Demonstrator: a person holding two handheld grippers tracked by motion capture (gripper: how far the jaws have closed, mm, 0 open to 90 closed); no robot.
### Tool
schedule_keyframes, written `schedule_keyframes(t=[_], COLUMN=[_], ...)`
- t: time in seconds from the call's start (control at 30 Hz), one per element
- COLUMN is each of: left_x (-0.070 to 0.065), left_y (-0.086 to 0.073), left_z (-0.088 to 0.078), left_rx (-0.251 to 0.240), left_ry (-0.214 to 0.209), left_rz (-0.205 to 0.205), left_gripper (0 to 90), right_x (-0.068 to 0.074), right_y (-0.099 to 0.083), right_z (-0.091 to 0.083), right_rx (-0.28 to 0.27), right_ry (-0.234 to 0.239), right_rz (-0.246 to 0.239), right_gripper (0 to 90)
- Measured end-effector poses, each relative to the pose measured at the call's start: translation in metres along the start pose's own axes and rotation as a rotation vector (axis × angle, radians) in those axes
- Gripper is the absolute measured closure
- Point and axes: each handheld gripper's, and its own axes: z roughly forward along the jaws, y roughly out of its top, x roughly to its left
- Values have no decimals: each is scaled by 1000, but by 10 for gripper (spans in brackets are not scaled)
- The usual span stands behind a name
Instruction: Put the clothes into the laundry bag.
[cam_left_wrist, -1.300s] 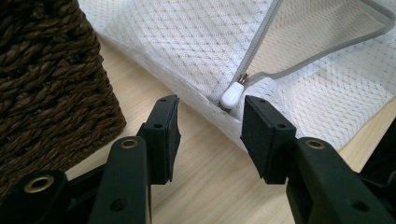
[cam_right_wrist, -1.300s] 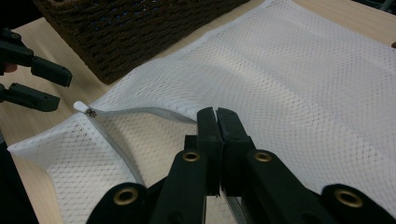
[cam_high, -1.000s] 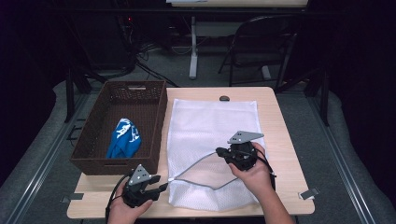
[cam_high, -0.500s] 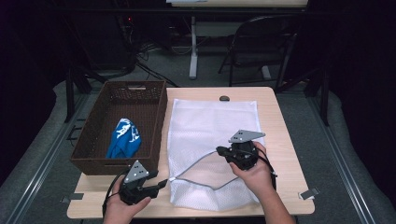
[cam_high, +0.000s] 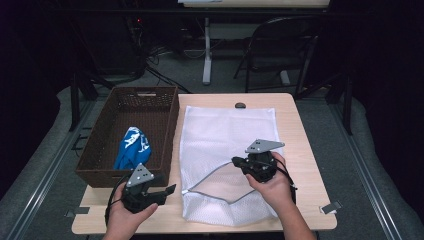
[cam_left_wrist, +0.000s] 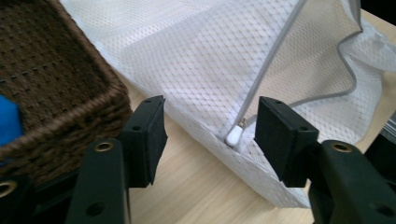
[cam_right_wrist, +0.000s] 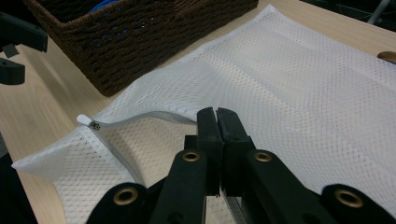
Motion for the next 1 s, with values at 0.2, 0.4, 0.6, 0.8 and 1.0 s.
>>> schedule_keyframes(t=[0.2, 0.4, 0.6, 0.8, 1.0], left_x=[4, 14, 37, 61, 80], left_y=[14, 28, 44, 57, 68], left_z=[-6, -11, -18, -22, -24], left_rx=[-4, -4, -3, 3, 27], left_ry=[52, 79, 104, 175, 205], left_rz=[-7, -19, -66, -88, -110], left_gripper=[357, 338, 338, 338, 343], right_x=[-1, -1, -1, -2, -2], right_y=[0, 0, -1, -2, -2], right_z=[-1, -1, 0, 0, 0], right_rx=[-5, -6, -4, -6, -5], right_ry=[0, 1, 2, 1, 0], right_rz=[2, 2, 8, 9, 13], right_gripper=[891, 891, 891, 891, 891])
